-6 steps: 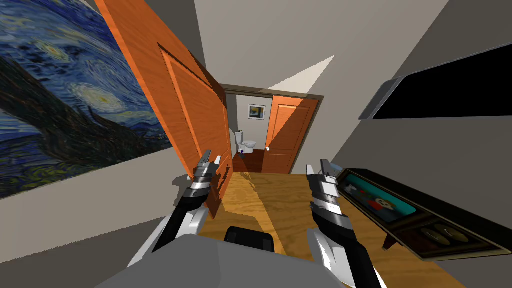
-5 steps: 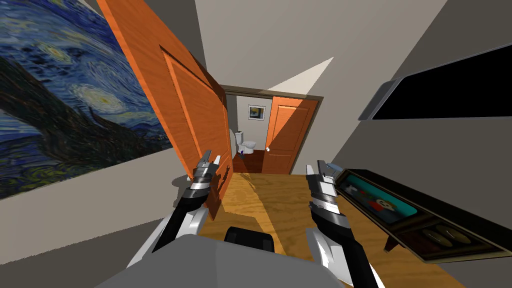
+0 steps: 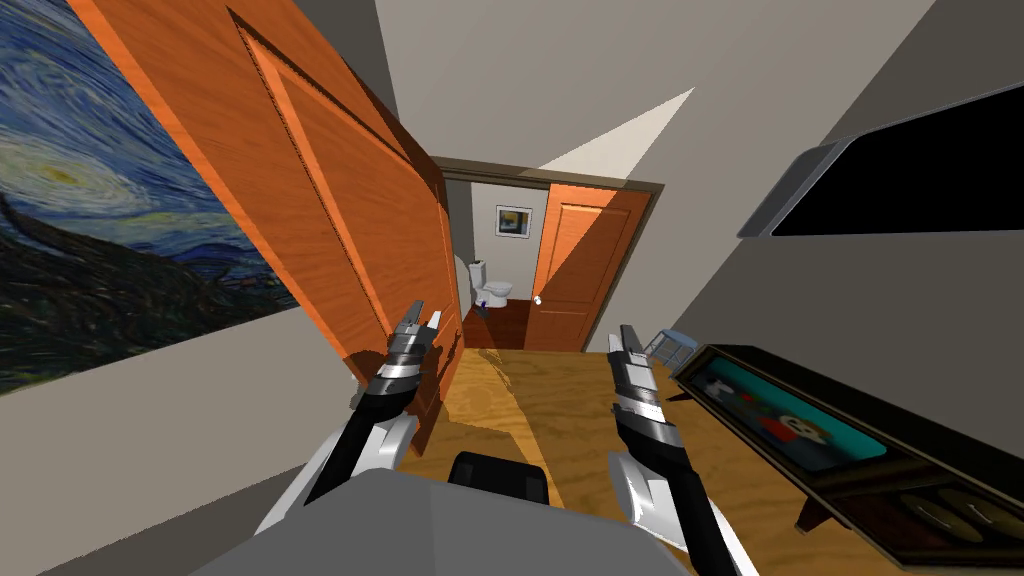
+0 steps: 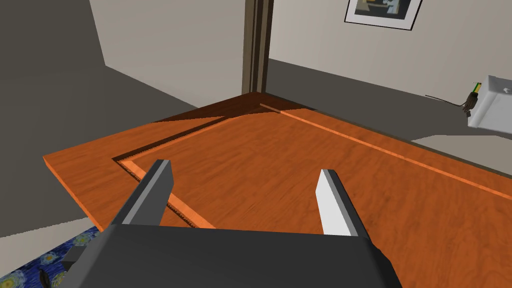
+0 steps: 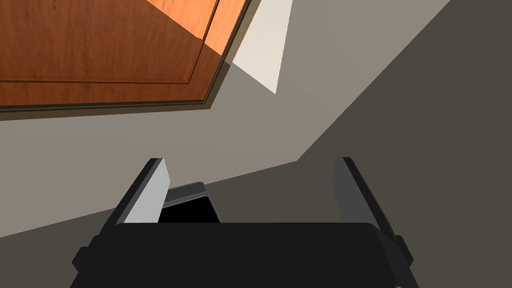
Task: Pull the door open
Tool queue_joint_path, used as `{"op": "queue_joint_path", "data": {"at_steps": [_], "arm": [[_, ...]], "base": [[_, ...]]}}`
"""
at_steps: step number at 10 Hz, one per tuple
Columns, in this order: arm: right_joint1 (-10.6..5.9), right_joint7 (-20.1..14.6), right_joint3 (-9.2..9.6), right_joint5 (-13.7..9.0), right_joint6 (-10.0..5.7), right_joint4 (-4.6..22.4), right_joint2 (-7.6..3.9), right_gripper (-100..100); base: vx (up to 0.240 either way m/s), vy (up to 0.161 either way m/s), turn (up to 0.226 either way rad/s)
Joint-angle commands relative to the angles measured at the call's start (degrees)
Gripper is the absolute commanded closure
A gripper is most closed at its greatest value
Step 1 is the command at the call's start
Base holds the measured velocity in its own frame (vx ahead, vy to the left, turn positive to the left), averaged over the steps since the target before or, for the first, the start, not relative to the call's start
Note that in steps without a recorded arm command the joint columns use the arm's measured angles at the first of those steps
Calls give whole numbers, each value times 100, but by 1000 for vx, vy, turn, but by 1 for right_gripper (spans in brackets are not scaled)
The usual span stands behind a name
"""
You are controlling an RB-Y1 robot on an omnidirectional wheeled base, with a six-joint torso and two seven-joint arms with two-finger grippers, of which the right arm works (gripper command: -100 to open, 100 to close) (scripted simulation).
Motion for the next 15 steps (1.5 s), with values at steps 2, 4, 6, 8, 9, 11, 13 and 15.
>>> {"op": "queue_joint_path", "data": {"at_steps": [2, 4, 6, 8, 9, 11, 13, 15], "arm": [[-87, 143, -43, 76, -82, 257, -38, -100], [-160, 275, -77, 148, -152, 483, -65, -100], [-234, 408, -111, 222, -223, 710, -93, -100], [-311, 547, -146, 299, -298, 950, -121, -100], [-354, 624, -166, 341, -339, 1082, -135, -100], [-439, 778, -205, 426, -422, 1346, -162, -100], [-527, 936, -245, 513, -506, 1616, -189, -100], [-621, 1106, -289, 607, -597, 1908, -215, -100]], "base": [[87, 1, 3], [82, 1, 3], [100, 6, 5], [98, 9, 3], [106, 13, 5], [102, 4, 4], [97, 1, 5], [100, 11, 5]]}}
